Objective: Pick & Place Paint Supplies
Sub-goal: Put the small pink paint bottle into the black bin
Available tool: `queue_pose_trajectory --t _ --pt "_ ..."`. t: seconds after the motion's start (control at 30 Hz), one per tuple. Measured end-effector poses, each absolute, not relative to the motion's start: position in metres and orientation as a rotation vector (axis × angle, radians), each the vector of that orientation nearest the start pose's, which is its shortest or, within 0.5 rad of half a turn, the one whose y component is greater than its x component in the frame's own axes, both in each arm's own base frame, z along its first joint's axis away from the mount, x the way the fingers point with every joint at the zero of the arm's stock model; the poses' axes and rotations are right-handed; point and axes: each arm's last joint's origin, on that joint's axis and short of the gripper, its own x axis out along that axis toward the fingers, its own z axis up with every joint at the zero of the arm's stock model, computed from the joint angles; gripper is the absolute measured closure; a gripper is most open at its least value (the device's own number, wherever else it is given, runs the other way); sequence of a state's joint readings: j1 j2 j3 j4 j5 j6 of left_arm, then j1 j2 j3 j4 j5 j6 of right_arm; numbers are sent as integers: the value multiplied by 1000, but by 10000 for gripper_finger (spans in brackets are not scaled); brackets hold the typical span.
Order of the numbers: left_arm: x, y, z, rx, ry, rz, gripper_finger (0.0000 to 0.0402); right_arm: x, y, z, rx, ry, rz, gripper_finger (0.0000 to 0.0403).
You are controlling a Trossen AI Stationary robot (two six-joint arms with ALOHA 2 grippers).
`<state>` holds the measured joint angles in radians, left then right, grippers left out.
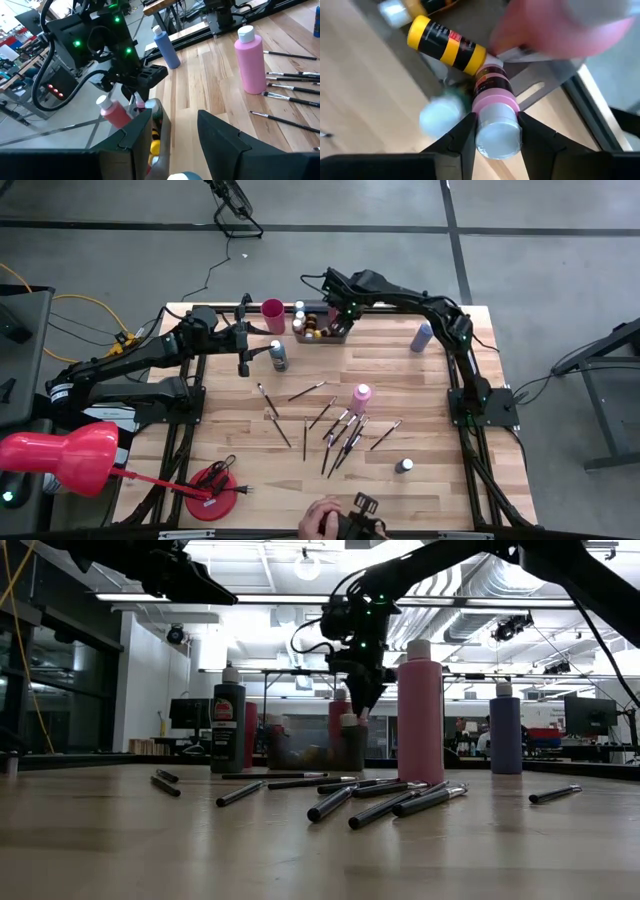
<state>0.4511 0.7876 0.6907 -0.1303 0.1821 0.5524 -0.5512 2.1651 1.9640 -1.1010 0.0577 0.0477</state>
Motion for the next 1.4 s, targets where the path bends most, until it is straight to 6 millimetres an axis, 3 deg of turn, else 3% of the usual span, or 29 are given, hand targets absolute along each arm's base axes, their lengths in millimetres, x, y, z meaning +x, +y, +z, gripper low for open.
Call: queue_pose_trajectory --t 0.4,0.73,1.4 --pt "162 73 305 476 284 201 249 382 -228 248 336 1226 -504 285" --pt "162 73 305 476 284 201 249 374 -220 245 334 1350 -483 281" --pt "162 73 305 476 284 201 249 375 -220 243 268 1372 -432 257"
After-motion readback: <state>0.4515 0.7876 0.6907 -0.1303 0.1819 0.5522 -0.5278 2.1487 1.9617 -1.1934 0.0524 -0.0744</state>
